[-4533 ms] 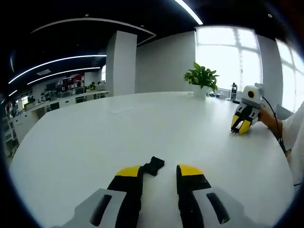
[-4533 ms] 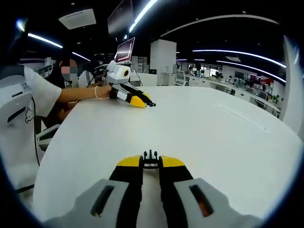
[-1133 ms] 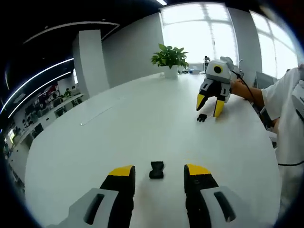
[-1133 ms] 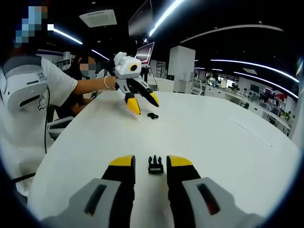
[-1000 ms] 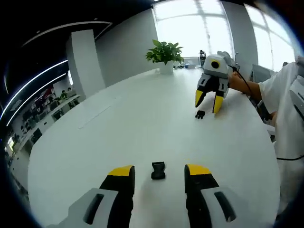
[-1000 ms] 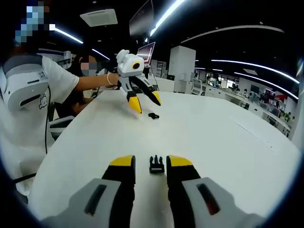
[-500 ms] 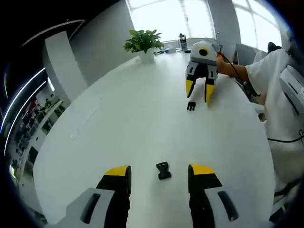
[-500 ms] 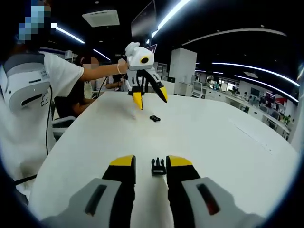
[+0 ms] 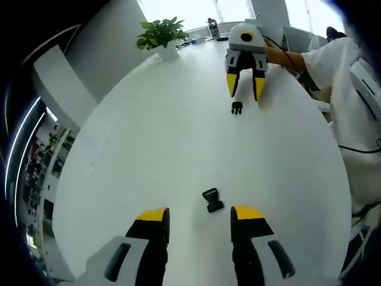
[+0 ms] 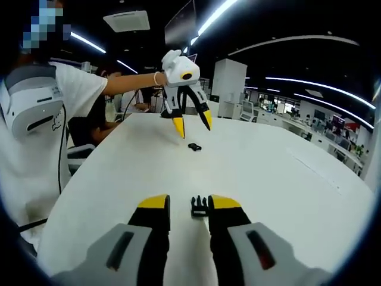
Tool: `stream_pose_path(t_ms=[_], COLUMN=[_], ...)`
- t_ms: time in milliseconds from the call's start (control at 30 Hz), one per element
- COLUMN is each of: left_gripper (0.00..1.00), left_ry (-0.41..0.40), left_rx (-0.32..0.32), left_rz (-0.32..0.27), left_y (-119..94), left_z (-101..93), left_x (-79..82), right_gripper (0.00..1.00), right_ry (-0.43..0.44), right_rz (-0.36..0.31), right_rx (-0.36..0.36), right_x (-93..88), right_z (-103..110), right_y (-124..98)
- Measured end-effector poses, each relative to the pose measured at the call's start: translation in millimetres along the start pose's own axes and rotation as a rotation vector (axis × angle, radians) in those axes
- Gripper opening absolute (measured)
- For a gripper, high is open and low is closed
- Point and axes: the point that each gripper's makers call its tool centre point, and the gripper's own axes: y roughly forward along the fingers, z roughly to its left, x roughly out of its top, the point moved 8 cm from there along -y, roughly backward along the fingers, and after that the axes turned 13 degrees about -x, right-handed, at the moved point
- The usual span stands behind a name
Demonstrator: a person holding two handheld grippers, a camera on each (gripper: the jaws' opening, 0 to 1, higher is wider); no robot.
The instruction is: Snap the two parts of the plastic buckle together until the buckle closes and remains connected.
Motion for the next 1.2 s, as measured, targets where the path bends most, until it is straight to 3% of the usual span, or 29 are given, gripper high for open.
stream_pose_path(t_ms=[133,300,533,667,767,867,1100,1200], left_gripper=[0.39,0.35,0.27,0.25,0.25,0.25,0.25,0.19], left_ry=[0.025,0.188,0.286,0.370,0.490,0.529,0.649,0.688], left_rx=[-0.017,-0.049,-0.050,-0.101,-0.122,-0.131,-0.143,-0.142], left_rz=[0.012,0.060,0.074,0.113,0.162,0.157,0.255,0.279], left_y=[1.9,1.5,3.7,5.5,4.0,4.3,11.3,13.6], left_z=[-0.5,-0.9,4.5,3.7,1.9,0.7,2.1,1.3], left_x=[1.8,3.6,9.0,10.6,13.1,17.8,18.2,18.6], right_gripper=[0.24,0.24,0.24,0.24,0.24,0.24,0.24,0.24], right_ry=[0.008,0.010,0.006,0.001,0.003,0.003,-0.007,-0.010], right_rz=[-0.005,0.000,-0.005,-0.004,-0.005,-0.006,-0.010,-0.013], right_rx=[0.008,0.013,0.008,0.007,0.005,0.005,0.003,0.003], right_x=[-0.5,-2.9,-2.4,-2.4,-2.9,-3.0,0.0,0.5], right_z=[1.2,1.0,0.2,0.2,0.3,0.3,0.8,1.1], right_y=[-0.1,0.8,0.6,-0.3,-0.4,-0.4,-1.1,-2.1])
